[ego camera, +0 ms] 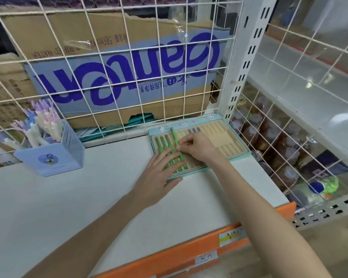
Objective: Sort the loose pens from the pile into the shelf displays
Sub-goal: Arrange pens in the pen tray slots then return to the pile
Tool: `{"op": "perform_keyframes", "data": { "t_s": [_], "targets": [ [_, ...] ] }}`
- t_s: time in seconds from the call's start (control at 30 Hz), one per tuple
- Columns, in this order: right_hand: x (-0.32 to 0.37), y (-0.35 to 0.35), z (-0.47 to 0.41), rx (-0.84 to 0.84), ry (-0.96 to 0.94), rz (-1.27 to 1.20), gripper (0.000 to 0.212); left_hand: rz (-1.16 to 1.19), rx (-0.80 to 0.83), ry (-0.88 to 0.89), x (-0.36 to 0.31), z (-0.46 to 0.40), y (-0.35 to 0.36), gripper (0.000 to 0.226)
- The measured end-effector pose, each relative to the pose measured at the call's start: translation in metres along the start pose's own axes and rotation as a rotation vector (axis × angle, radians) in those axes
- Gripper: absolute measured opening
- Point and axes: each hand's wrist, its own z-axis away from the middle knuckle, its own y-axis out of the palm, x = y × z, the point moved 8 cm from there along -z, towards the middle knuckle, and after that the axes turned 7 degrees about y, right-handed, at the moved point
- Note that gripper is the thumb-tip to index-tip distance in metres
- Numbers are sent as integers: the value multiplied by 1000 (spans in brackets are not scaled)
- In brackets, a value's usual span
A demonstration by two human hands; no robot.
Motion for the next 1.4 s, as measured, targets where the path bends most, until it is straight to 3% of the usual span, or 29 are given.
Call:
{"op": "perform_keyframes", "data": {
  "t_s": [0.33, 0.5, 0.7, 0.8, 1.4],
  "targets": [
    [3, 3, -1, -104, -54, 201, 30, 18, 17, -16, 0, 0, 0, 52],
    [18, -5, -2, -222, -206, 271, 33, 16, 5, -18, 0, 1, 0, 46],
    [25, 6, -13, -147, -373, 569, 55, 19, 23, -18, -1, 0, -1, 47],
    [21, 6, -16, -122, -422, 663, 50, 23, 25, -26, -1, 0, -2, 47],
    [15, 6, -16, -203, -564, 561, 51, 115, 14, -46, 4, 0, 2, 49]
  ]
}}
